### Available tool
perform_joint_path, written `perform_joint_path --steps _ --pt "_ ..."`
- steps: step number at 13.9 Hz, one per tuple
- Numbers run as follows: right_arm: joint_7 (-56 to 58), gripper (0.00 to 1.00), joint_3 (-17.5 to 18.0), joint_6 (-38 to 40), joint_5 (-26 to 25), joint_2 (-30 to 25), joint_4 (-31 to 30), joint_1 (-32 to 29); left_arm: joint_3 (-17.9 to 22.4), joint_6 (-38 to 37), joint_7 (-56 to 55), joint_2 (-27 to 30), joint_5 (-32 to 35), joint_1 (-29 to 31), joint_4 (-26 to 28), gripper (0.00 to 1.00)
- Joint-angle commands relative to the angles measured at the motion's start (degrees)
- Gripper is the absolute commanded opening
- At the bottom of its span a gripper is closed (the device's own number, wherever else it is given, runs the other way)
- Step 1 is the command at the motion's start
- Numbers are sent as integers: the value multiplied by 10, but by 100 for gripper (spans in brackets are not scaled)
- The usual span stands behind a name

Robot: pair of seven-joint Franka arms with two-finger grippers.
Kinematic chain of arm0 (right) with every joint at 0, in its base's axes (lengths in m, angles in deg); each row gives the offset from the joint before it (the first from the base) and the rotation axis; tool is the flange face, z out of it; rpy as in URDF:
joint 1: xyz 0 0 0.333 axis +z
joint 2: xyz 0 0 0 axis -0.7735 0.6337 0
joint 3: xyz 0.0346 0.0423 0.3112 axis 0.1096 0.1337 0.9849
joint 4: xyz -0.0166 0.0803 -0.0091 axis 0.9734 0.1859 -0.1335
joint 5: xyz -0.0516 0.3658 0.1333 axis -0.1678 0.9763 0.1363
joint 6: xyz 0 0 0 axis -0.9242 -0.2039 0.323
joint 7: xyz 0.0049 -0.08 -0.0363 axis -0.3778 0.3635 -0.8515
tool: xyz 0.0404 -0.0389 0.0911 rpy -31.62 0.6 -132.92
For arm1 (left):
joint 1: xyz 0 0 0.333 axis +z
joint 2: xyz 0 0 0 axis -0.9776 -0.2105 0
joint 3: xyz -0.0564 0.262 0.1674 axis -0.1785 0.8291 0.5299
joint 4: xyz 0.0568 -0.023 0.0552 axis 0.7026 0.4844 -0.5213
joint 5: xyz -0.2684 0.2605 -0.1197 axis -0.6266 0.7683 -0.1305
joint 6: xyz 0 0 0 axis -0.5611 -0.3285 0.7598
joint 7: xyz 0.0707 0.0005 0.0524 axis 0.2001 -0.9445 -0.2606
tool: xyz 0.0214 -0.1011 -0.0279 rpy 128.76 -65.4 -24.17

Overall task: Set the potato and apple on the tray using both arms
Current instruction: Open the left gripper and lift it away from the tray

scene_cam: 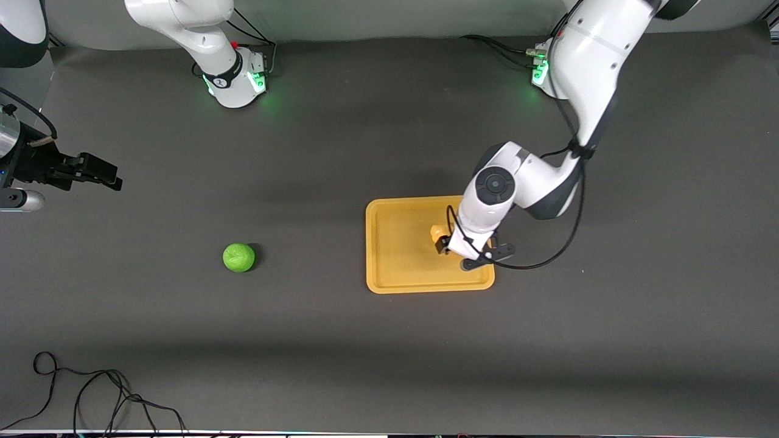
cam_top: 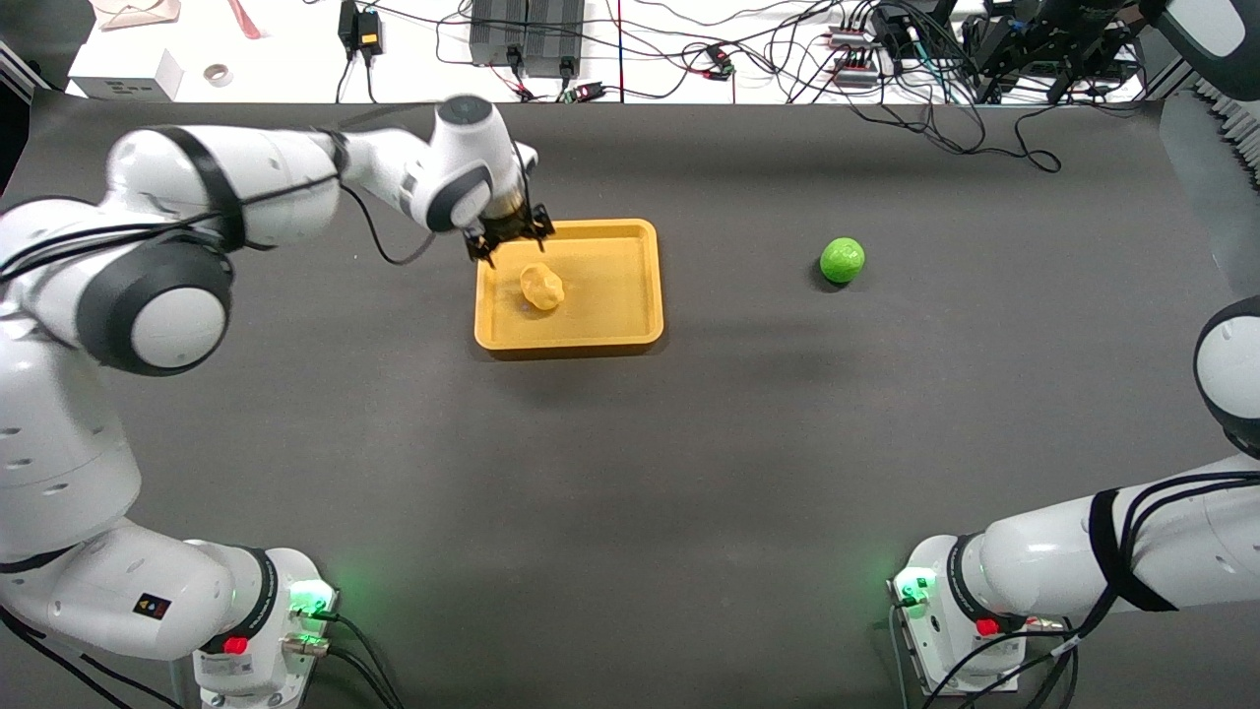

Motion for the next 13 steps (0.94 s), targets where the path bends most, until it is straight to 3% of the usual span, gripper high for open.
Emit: perform_joint_path --steps 1,3,5,9,10,11,13 --pt "-3 100 -3 4 -2 1 5 4 -2 -121 83 101 -10 34 15 98" --pt "13 100 -7 4 -4 -3 5 1 2 -218 197 170 -64 72 13 98" --pt "57 100 -35 1 -4 -2 4 -1 24 -309 301 229 -79 107 5 97" --pt "56 100 -34 -47 4 10 -19 5 128 -432 458 295 -82 108 -35 97" --pt "52 100 -31 -67 27 23 -23 8 158 -459 496 301 -82 104 -47 97" --pt "46 100 -32 -86 51 42 -23 29 186 -479 528 307 -81 100 -59 97" --pt "-13 100 -32 -131 51 80 -23 70 252 -515 583 313 -81 74 -83 97"
